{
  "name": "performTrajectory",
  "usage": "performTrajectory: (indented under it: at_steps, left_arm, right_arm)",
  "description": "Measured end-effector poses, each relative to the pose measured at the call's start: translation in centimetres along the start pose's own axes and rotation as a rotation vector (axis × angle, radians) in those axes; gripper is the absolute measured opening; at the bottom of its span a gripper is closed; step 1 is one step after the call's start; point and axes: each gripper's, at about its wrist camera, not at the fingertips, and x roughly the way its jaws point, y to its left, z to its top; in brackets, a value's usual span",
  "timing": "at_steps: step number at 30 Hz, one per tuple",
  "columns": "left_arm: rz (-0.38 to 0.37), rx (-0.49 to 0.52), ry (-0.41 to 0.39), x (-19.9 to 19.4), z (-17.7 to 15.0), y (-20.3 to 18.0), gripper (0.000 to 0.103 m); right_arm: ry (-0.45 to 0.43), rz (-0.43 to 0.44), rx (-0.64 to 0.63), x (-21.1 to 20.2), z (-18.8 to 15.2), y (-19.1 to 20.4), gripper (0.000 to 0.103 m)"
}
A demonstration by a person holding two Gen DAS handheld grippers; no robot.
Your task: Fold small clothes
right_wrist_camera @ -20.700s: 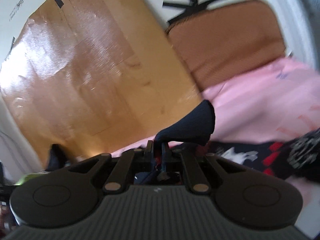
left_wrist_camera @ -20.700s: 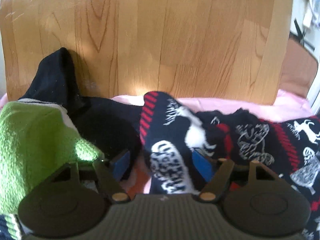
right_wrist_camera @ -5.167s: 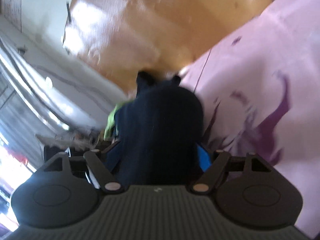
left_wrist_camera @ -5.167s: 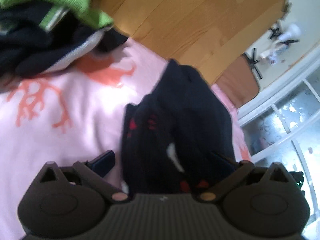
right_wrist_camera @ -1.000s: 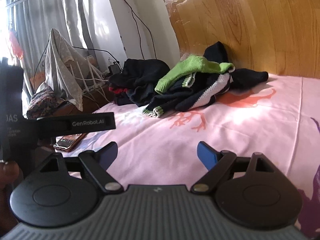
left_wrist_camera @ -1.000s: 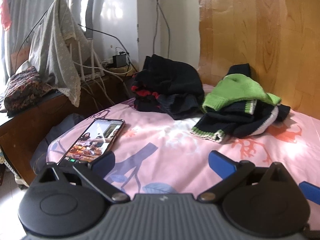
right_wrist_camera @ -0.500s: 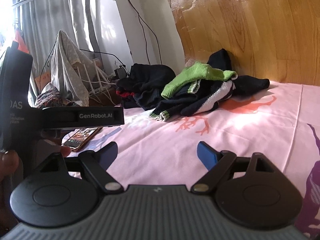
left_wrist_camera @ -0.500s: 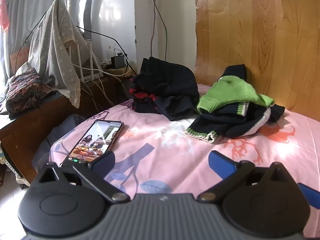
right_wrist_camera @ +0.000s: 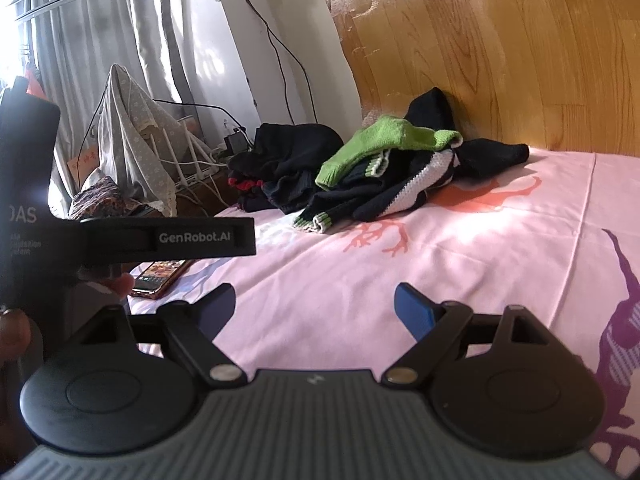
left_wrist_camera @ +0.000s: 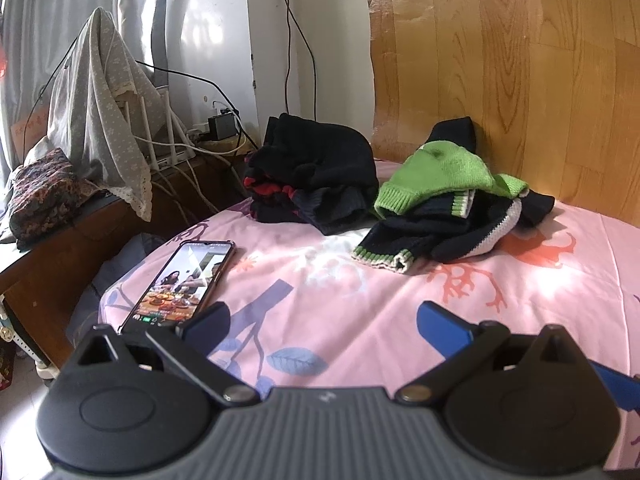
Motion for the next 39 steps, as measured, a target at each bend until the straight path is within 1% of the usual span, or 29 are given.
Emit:
performTrajectory:
  at_steps: [39]
  left_arm:
    - [0.02, 0.019, 0.019, 0.46, -0.38, 0.26, 0.103]
  right_arm:
    - [0.007, 0.005, 0.008, -0.17, -0.18, 0.11, 0.089]
